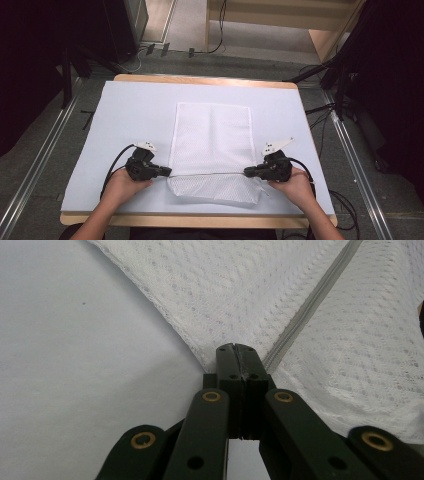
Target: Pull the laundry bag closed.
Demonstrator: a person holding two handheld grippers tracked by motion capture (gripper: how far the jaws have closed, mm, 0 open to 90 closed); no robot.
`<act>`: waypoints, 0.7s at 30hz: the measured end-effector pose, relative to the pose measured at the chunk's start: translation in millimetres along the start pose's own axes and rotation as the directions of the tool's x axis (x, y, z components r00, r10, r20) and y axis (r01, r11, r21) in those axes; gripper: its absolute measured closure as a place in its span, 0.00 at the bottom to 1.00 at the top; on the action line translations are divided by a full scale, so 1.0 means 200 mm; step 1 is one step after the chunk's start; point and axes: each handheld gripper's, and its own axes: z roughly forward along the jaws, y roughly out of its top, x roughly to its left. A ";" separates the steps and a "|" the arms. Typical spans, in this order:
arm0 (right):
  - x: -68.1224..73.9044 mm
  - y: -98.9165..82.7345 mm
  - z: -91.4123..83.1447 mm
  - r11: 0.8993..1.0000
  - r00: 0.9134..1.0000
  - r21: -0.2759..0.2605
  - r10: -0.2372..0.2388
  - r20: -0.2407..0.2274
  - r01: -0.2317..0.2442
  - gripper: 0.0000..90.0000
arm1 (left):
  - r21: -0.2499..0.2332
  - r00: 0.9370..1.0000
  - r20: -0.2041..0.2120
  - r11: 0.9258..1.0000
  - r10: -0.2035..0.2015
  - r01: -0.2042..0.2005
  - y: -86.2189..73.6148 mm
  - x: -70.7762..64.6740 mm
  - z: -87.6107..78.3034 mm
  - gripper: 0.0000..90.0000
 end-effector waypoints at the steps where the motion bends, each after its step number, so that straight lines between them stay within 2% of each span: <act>1: 0.00 -0.01 -0.01 1.000 1.000 -0.002 0.000 0.000 0.000 0.99 | -0.001 1.000 0.001 1.000 0.000 0.000 0.00 0.00 0.00 1.00; 9: -0.03 -0.06 -0.06 1.000 1.000 -0.013 0.011 0.006 -0.011 0.99 | 0.001 1.000 0.002 1.000 0.000 0.000 0.00 0.00 0.00 1.00; 21: -0.03 -0.07 -0.07 1.000 1.000 -0.009 0.002 0.006 -0.002 0.99 | -0.002 1.000 0.001 1.000 0.002 -0.002 0.00 0.00 0.00 1.00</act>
